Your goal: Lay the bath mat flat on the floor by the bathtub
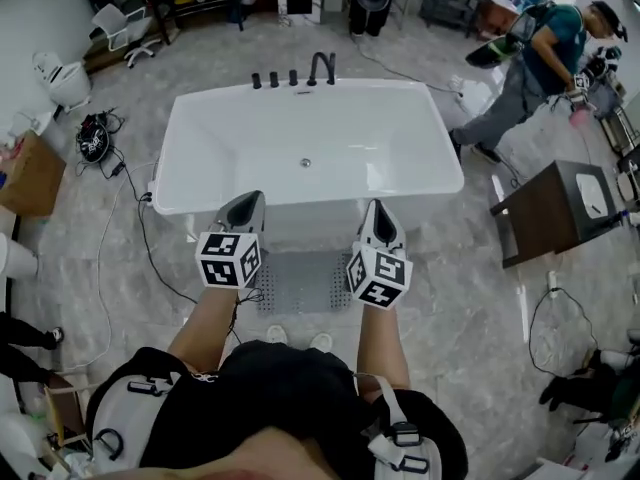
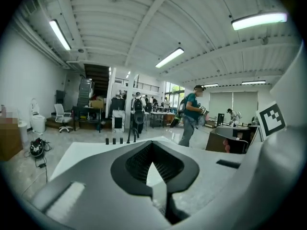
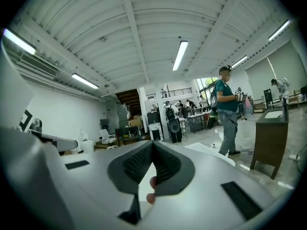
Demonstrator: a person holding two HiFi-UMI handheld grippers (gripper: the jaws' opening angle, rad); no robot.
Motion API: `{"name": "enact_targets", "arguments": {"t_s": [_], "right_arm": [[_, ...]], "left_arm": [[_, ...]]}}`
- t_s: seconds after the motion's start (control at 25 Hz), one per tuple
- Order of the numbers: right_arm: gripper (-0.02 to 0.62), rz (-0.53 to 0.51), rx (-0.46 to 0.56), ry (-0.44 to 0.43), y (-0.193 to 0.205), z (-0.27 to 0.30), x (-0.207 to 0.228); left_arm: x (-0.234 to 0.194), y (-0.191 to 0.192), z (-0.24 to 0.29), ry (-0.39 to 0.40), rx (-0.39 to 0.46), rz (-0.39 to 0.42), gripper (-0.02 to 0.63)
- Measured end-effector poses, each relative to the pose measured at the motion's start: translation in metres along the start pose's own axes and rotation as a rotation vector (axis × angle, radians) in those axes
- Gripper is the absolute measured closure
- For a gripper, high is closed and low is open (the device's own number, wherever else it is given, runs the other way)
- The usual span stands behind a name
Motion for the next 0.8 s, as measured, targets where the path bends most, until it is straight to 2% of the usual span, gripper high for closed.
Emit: {"name": "enact_targets", "arguments": {"t_s": [0.12, 0.28, 0.8], "right_arm": [[0.591, 0.011, 0.042, -0.026, -0.030, -0.010, -0.003], [0.591, 0.004, 0.073, -0.031, -0.046, -0.014, 0.004], [0.591, 0.020, 0.059, -0.003, -0.045, -0.013, 0.002]], "left_arm": [[0.010, -0.037, -0.007, 0.011, 0.077, 0.038, 0.603], [0.023, -0.057, -0.012, 0.024, 0.126, 0.047, 0.603], [0.020, -0.058, -0.016, 0.060, 0.128, 0.032, 0.603]]}}
Point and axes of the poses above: the fingertips, and each gripper's own axes: z forward along the fingers, x to its right, y out of its underside, the point moved 5 cm from there along -z, backward along the fingers, and after that the axes turned 9 degrees about x, right-handed, at the moved point
